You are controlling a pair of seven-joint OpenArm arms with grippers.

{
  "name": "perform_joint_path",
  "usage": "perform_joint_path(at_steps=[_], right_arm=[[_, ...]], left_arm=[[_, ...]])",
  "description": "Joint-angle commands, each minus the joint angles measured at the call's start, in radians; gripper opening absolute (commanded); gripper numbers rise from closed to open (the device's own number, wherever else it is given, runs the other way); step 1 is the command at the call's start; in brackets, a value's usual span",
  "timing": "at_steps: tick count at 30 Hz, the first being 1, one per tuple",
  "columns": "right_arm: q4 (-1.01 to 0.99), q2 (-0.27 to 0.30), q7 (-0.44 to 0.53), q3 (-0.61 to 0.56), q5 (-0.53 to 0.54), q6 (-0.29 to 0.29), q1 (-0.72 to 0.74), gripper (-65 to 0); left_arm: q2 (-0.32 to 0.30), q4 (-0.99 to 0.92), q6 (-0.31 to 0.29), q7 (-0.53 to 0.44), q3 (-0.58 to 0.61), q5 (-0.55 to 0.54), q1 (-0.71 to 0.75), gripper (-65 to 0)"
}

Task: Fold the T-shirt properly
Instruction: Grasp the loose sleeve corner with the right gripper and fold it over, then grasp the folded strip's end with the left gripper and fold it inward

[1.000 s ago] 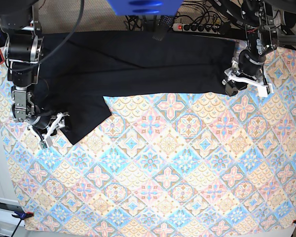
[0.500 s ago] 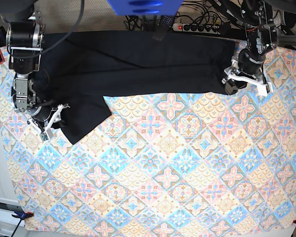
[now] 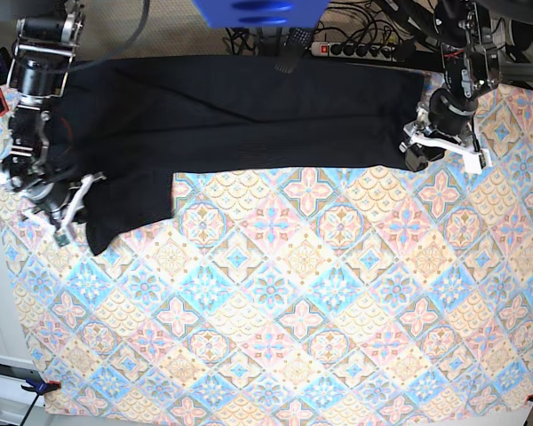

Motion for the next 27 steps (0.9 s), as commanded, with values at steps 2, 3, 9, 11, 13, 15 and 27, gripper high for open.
perform_joint_path(at_steps=[2,3,9,11,13,15,27], right_arm=[[0.136,0.012,-0.034,0.015,0.025,0.002,-0.038,-64.8],[0.196,0.012,-0.067,0.017,0.025,0.002,-0.073,-64.8],[0.521,0.012,-0.197,0.053,0.022,0.002,-0.288,-64.8],[0.580,0.011,-0.214,0.087,0.022,0.002,-0.338,-64.8],[0.618,0.011,-0.220,0.112,0.022,0.002,-0.395,-64.8],[0.636,0.011,-0.219,0.133,0.022,0.002,-0.447,-64.8],[0.673,0.009,-0.215,0.258,0.022,0.002,-0.731,-64.5]], left_arm=[[-0.009,0.014,-0.006,-0.017,-0.004,-0.007,-0.002,-38.2],[-0.009,0.014,-0.006,-0.017,-0.004,-0.007,-0.002,-38.2],[-0.009,0.013,-0.006,-0.019,-0.007,-0.007,-0.004,-38.3],[-0.009,0.013,-0.006,-0.019,-0.007,-0.007,-0.004,-38.3],[-0.009,0.013,-0.006,-0.019,-0.007,-0.007,-0.004,-38.3],[-0.009,0.013,-0.006,-0.020,-0.007,-0.007,-0.004,-38.3],[-0.009,0.011,-0.006,-0.022,-0.007,-0.007,-0.004,-38.3]])
